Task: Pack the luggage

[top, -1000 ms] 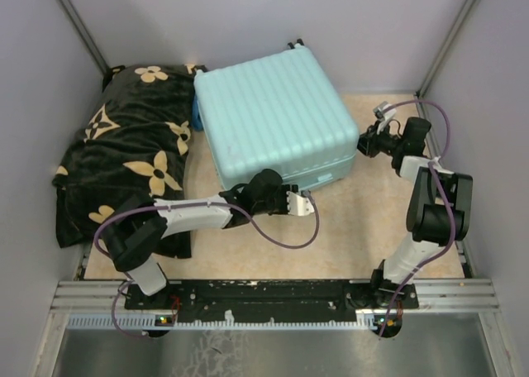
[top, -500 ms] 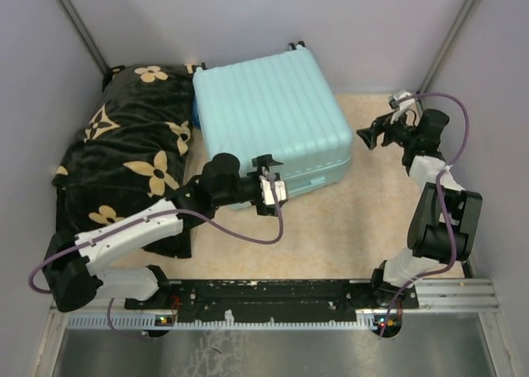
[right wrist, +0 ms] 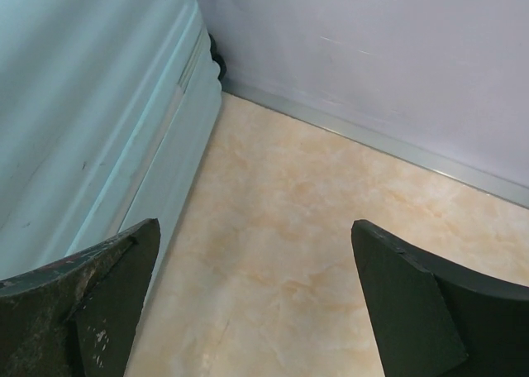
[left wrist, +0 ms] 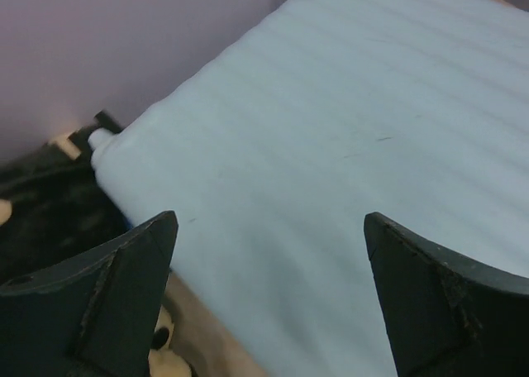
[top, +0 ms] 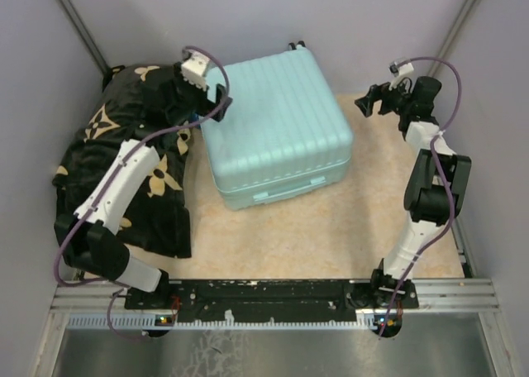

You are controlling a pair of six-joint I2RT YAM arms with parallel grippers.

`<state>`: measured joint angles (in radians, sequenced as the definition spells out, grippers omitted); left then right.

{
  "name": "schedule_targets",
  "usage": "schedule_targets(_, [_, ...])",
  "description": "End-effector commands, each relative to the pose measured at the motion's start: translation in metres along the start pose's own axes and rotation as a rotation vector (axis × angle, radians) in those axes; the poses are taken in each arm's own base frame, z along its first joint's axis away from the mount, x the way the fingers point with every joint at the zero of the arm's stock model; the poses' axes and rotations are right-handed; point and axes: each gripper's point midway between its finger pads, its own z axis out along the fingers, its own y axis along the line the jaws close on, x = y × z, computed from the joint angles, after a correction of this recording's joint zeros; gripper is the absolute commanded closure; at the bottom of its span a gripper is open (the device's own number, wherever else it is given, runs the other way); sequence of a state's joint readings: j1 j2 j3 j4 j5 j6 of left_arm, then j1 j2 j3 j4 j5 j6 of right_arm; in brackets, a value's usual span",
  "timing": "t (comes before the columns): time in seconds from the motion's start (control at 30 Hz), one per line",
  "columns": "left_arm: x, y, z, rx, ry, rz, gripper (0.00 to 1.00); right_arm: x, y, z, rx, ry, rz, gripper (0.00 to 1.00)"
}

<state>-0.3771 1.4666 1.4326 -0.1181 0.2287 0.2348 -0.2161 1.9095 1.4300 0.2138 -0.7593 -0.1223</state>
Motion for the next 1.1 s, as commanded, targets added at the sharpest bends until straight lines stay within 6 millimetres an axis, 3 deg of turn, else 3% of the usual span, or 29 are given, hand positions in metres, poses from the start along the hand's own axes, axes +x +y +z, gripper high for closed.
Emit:
schedule_targets(0.0, [0.031,0.066,-0.005,-0.159,0.084,-0.307,0.01,-0.022,-0.003,0.027,0.000,-0.033,0.060,0.01])
schedule_targets(0.07, [0.052,0.097,-0.006,-0.227,0.115,-0.350,0.02,-0.021,-0.003,0.039,-0.003,-0.027,0.061,0.01])
schedule_targets(0.17, [0.090,0.124,0.002,-0.292,0.194,-0.363,0.02,-0.014,0.000,0.054,-0.010,-0.001,0.050,0.01])
schedule_targets(0.3, [0.130,0.136,0.025,-0.250,0.290,-0.411,0.02,-0.001,0.012,0.068,-0.039,0.033,0.047,0.01])
schedule_targets(0.33, [0.144,0.133,0.035,-0.206,0.314,-0.406,0.02,0.003,0.018,0.070,-0.054,0.048,0.043,0.01])
schedule_targets(0.43, [0.152,0.111,0.061,-0.023,0.302,-0.405,0.03,0.014,0.034,0.072,-0.094,0.082,0.016,0.01])
schedule_targets(0.67, [0.173,0.074,0.107,0.160,0.315,-0.421,0.10,0.021,0.061,0.065,-0.152,0.104,-0.017,0.01])
schedule_targets(0.87, [0.172,0.022,0.121,0.334,0.301,-0.387,0.12,0.020,0.079,0.045,-0.185,0.106,-0.025,0.01])
schedule_targets(1.07, [0.168,-0.025,0.109,0.542,0.300,-0.479,0.15,0.026,0.103,0.020,-0.217,0.109,0.002,0.01])
